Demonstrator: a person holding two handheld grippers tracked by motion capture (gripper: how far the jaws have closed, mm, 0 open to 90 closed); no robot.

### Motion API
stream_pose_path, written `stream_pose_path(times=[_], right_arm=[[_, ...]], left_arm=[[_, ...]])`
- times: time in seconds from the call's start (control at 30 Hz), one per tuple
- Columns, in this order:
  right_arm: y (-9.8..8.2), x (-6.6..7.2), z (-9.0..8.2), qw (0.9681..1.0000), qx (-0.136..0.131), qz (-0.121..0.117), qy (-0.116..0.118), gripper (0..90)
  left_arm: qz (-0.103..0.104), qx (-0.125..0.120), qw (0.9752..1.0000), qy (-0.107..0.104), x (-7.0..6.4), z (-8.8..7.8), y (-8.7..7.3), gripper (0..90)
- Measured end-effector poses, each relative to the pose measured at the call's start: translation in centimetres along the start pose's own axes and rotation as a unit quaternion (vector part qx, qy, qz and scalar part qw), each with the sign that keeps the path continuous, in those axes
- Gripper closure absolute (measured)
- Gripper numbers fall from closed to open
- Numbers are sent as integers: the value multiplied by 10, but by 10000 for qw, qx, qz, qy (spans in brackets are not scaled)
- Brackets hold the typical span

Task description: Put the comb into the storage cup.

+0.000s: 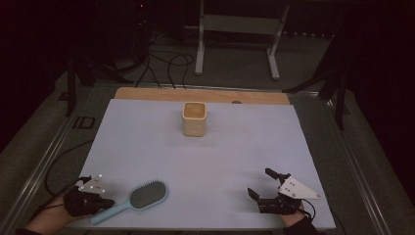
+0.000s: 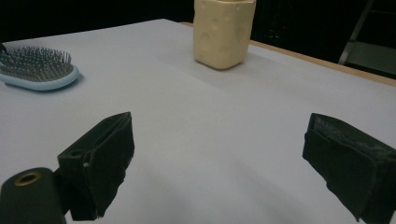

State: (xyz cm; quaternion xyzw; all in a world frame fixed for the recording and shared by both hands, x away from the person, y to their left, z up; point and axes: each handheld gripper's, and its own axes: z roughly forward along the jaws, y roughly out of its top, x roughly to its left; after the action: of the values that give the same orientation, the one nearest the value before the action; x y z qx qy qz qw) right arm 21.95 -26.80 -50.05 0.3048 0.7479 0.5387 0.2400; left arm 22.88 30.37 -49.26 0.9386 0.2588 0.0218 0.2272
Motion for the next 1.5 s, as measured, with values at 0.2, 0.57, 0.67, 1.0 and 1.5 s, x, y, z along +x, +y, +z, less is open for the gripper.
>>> stream_pose_path(times=[0.2,0.57,0.67,1.0,1.5], right_arm=[[0,1,0,10000,16,-13,-20,88],[0,0,0,10000,14,3,-25,88],[0,0,0,10000,27,2,-24,88],[0,0,1,10000,28,-10,-20,88],[0,0,1,10000,44,10,-7,88]], left_arm=[[-242,-316,9989,244,7,-9,0,889],[-693,-526,9955,384,6,-26,0,639],[-765,-436,9955,357,3,-28,3,558],[-509,229,9976,404,-15,-22,20,234],[-511,767,9948,439,-32,-10,47,0]])
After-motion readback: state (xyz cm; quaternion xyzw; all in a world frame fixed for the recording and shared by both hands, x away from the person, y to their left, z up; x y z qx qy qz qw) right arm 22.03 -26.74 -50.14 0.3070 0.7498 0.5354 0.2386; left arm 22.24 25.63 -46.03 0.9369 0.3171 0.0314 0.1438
